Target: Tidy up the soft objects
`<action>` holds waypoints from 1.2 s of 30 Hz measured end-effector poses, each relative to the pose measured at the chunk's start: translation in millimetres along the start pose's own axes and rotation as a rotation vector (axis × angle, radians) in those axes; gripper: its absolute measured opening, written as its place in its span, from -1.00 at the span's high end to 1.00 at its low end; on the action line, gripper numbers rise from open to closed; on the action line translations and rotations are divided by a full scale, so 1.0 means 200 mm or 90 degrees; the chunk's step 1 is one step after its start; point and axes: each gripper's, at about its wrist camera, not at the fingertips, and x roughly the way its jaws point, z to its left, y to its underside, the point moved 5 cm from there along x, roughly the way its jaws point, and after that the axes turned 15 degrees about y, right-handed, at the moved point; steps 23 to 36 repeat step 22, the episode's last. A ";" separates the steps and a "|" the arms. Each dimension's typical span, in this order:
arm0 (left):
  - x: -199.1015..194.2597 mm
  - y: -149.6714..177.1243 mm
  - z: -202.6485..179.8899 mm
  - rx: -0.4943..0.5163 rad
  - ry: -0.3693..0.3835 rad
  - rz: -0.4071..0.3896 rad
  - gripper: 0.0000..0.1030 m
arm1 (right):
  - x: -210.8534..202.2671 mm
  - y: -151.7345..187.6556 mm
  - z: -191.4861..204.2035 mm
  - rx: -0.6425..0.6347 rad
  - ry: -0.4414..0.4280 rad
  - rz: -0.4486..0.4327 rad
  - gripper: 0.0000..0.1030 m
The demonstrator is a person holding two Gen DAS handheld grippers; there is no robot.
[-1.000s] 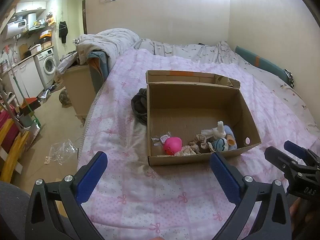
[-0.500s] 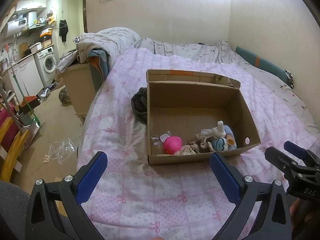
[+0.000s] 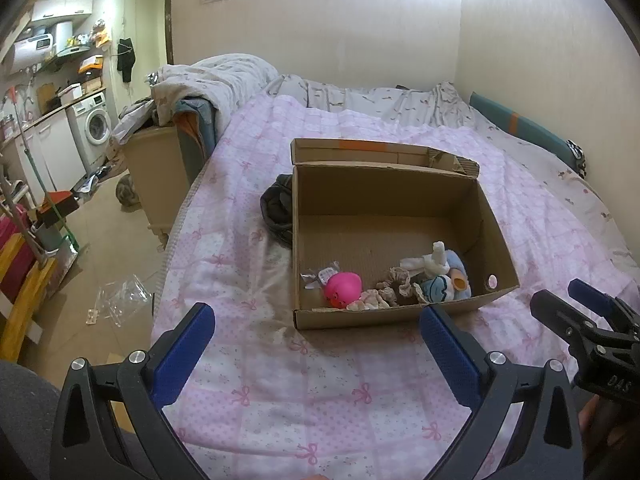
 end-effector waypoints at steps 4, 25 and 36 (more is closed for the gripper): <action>0.00 0.00 0.00 0.000 0.000 0.000 -0.99 | 0.00 0.00 0.00 -0.002 0.002 -0.001 -1.00; 0.01 0.02 -0.03 -0.001 0.008 0.008 -0.99 | 0.00 -0.01 -0.01 0.001 0.004 -0.003 -1.00; 0.01 0.02 -0.03 -0.001 0.008 0.008 -0.99 | 0.00 -0.01 -0.01 0.001 0.004 -0.003 -1.00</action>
